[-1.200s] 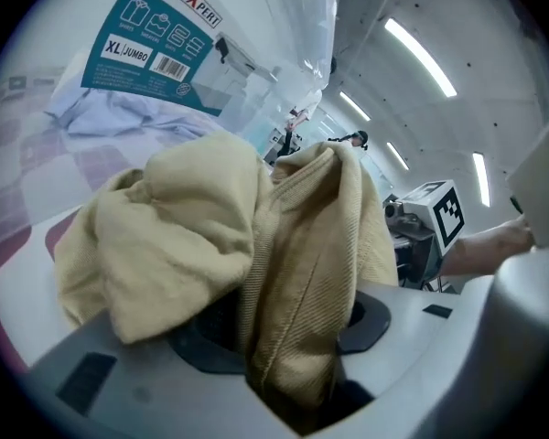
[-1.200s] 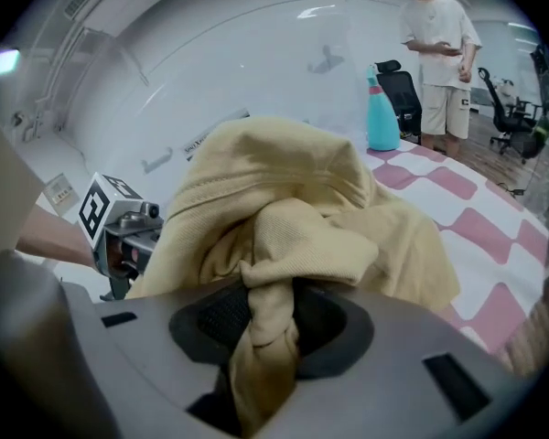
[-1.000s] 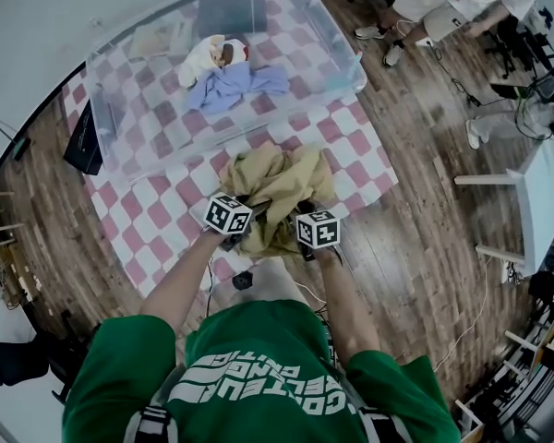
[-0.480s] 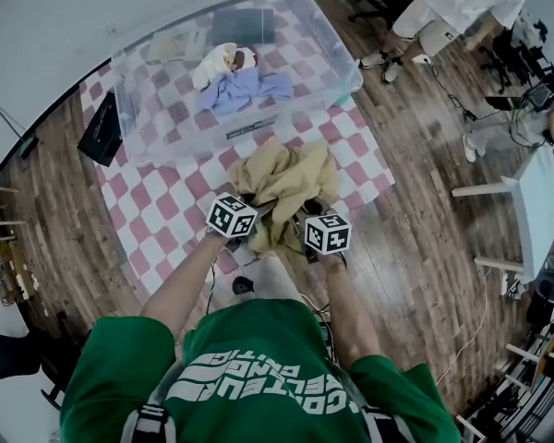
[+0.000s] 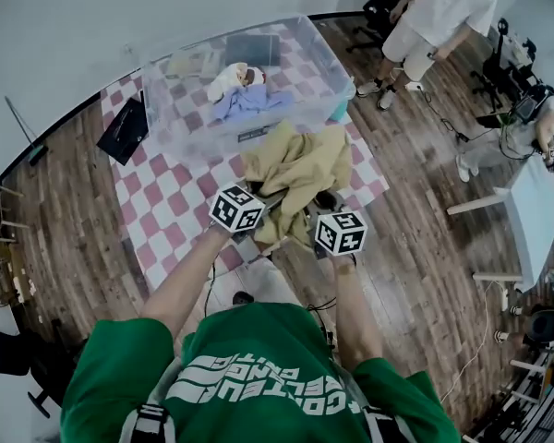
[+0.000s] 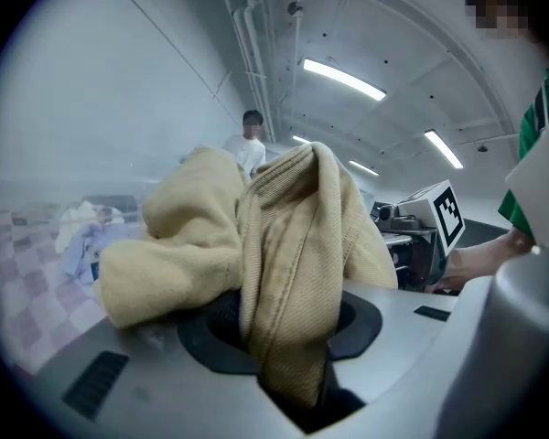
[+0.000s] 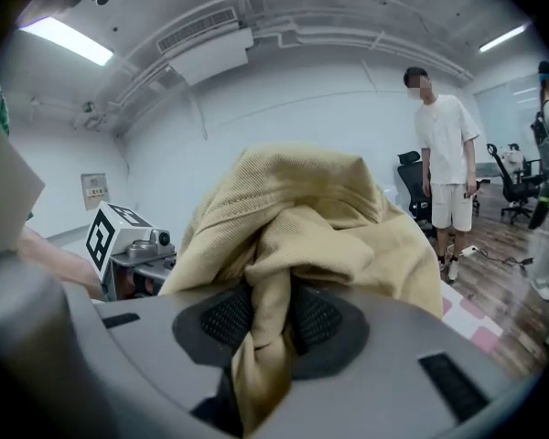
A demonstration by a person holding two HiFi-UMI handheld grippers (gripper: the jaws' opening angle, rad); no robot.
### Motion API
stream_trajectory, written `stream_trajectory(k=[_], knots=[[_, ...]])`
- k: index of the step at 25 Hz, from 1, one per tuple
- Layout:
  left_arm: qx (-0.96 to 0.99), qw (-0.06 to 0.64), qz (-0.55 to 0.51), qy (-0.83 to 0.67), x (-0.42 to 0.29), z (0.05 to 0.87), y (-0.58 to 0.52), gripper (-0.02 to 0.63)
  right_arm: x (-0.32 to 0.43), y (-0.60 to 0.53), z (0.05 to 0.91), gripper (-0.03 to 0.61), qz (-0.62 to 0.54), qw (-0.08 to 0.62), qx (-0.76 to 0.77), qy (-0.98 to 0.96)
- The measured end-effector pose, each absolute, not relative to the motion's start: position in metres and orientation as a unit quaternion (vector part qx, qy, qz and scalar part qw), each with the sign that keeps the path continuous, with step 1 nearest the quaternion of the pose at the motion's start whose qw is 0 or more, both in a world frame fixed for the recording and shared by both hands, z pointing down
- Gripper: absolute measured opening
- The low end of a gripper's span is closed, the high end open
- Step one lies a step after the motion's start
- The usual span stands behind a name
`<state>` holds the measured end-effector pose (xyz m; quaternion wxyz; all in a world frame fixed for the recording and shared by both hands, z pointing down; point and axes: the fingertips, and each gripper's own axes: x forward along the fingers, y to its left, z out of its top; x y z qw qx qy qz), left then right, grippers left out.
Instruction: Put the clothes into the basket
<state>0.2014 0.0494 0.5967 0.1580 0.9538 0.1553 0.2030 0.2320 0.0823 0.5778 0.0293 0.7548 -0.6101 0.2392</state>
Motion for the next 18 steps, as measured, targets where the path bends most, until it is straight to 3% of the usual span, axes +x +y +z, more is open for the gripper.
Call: stream_trajectory(k=[18], knots=[[0.986,0.052,0.090,0.128,0.146,0.428,0.058,0.117,0.172,0.095,0.407,0.109,0.068,0.016,0.757,-0.649]])
